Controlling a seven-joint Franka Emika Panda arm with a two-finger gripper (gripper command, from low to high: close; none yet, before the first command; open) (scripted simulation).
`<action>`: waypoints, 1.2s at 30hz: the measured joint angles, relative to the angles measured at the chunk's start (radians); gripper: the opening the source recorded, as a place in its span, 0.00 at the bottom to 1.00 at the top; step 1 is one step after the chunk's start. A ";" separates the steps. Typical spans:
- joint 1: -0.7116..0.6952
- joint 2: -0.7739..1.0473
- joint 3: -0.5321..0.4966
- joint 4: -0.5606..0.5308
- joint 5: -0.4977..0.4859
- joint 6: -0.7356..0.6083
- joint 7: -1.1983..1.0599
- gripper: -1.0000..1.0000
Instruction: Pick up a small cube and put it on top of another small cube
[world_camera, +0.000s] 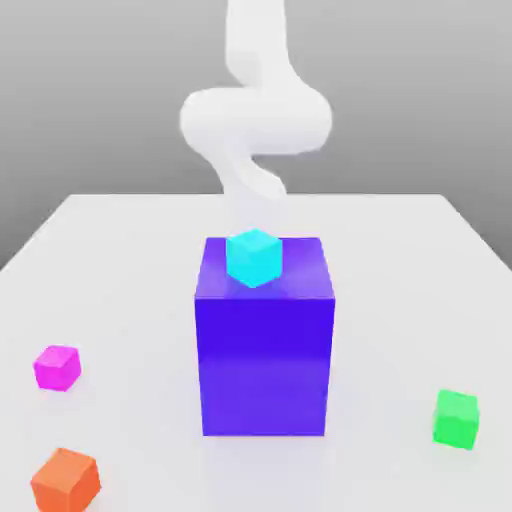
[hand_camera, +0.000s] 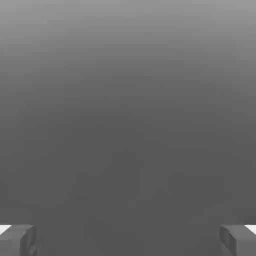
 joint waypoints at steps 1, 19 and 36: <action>-0.007 0.039 -0.027 -0.018 -0.005 0.023 -0.026 0.50; -0.172 0.696 -0.467 -0.314 0.121 0.395 -0.601 0.50; -0.516 1.057 -0.162 -0.312 0.465 0.623 -0.955 0.00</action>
